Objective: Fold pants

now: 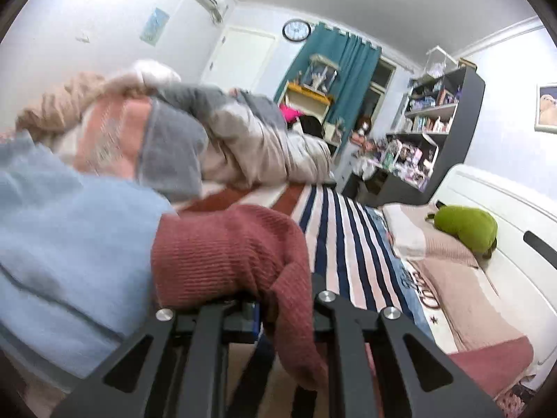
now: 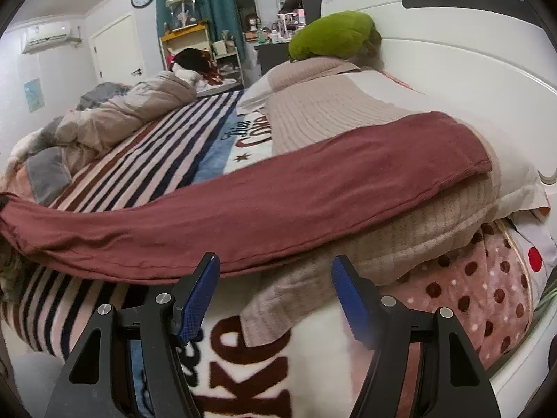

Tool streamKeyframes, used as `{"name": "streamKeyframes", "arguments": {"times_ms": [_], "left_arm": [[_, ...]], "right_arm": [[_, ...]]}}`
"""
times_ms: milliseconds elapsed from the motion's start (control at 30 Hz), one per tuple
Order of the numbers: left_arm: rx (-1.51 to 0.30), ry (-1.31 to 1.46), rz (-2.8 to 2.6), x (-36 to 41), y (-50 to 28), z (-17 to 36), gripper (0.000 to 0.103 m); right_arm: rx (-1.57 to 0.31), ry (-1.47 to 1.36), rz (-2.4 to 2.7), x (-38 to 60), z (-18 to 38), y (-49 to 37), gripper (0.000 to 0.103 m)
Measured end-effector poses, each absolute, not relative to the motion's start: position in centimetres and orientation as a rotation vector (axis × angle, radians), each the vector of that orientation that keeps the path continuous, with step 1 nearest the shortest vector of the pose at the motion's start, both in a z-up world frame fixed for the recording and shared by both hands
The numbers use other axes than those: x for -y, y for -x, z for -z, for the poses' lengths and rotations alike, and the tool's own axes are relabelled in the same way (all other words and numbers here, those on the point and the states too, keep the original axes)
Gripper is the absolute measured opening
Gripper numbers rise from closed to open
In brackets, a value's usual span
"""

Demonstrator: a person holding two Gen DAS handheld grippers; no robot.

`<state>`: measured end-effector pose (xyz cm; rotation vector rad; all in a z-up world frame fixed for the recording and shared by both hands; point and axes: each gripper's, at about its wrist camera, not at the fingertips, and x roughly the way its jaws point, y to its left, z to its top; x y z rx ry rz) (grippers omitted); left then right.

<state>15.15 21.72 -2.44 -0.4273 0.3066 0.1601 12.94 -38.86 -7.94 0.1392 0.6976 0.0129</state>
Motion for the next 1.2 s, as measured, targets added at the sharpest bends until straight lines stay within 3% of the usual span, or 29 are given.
{"name": "streamKeyframes", "arguments": {"times_ms": [300,533,800,1200], "left_arm": [[-0.242,0.414,-0.274,-26.1,-11.2,-1.3,0.011],[-0.326,0.316,-0.178,-23.2,-12.1,-1.6,0.011],[-0.463,0.137,0.018,-14.1,-15.8,0.7,0.011],[-0.754,-0.183,0.426,4.0,-19.9,9.9,0.013]], "right_arm": [[-0.689,-0.154,-0.108,36.1,7.0,-12.0,0.063],[-0.679,-0.172,-0.149,35.0,7.0,-11.5,0.063],[-0.672,-0.195,-0.166,35.4,7.3,-11.3,0.063],[-0.681,-0.241,-0.179,36.6,8.5,-11.4,0.063]]}}
